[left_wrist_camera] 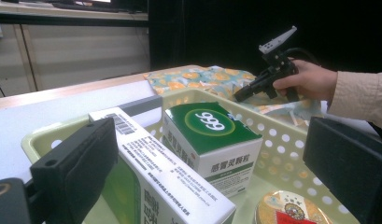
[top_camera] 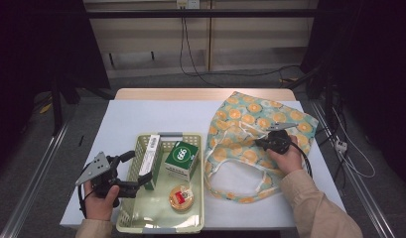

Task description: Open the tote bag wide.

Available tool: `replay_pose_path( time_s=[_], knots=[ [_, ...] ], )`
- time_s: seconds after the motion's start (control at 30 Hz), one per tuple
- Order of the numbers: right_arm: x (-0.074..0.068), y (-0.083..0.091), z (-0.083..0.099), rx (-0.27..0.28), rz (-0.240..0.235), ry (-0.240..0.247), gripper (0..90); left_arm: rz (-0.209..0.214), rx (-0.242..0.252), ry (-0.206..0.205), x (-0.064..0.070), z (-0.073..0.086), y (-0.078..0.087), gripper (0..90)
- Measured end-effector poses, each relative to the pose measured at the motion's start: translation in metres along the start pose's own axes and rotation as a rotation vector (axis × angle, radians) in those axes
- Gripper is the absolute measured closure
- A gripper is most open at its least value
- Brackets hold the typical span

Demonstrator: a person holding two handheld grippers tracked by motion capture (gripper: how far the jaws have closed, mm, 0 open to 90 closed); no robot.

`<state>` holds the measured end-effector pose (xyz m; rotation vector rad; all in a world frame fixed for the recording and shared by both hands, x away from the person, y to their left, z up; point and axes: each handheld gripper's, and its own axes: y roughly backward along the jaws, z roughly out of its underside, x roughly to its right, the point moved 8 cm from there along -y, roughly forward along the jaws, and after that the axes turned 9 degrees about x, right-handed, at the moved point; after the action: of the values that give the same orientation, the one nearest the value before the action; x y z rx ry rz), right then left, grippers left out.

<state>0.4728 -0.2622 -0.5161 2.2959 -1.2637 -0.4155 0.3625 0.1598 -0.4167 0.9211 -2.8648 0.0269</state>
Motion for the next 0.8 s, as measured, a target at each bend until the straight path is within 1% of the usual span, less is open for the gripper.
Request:
replay_pose_path(
  time_s=[0.03, 0.1, 0.17, 0.3, 0.33, 0.43, 0.5, 0.63, 0.8],
  knots=[
    [0.000, 0.000, 0.000, -0.008, -0.001, -0.009, 90.0, 0.000, 0.000, 0.000, 0.000, 0.000, 0.000, 3.0],
    [0.000, 0.000, -0.002, -0.028, -0.002, -0.005, 90.0, 0.001, 0.001, -0.001, 0.000, 0.000, 0.000, 3.0],
    [-0.001, 0.001, -0.005, -0.032, -0.002, -0.006, 90.0, 0.000, 0.000, -0.002, 0.000, 0.000, 0.000, 3.0],
    [-0.003, 0.003, -0.012, -0.011, -0.027, -0.035, 90.0, 0.002, 0.000, -0.001, 0.001, 0.000, 0.000, 3.0],
    [-0.003, 0.004, -0.014, -0.014, -0.029, -0.047, 90.0, 0.002, 0.001, -0.001, 0.001, -0.001, 0.000, 3.0],
    [-0.002, 0.009, -0.023, 0.008, -0.037, -0.066, 90.0, 0.004, 0.007, 0.001, 0.002, -0.002, 0.000, 3.0],
    [-0.002, 0.012, -0.029, 0.006, -0.040, -0.067, 90.0, 0.003, 0.005, -0.001, 0.002, -0.002, 0.000, 3.0],
    [0.000, 0.017, -0.041, 0.024, -0.045, -0.073, 90.0, 0.004, 0.004, -0.001, 0.002, -0.001, 0.000, 3.0],
    [0.004, 0.018, -0.048, 0.028, -0.058, -0.087, 90.0, 0.001, 0.003, -0.004, 0.001, -0.002, 0.000, 3.0]
  ],
)
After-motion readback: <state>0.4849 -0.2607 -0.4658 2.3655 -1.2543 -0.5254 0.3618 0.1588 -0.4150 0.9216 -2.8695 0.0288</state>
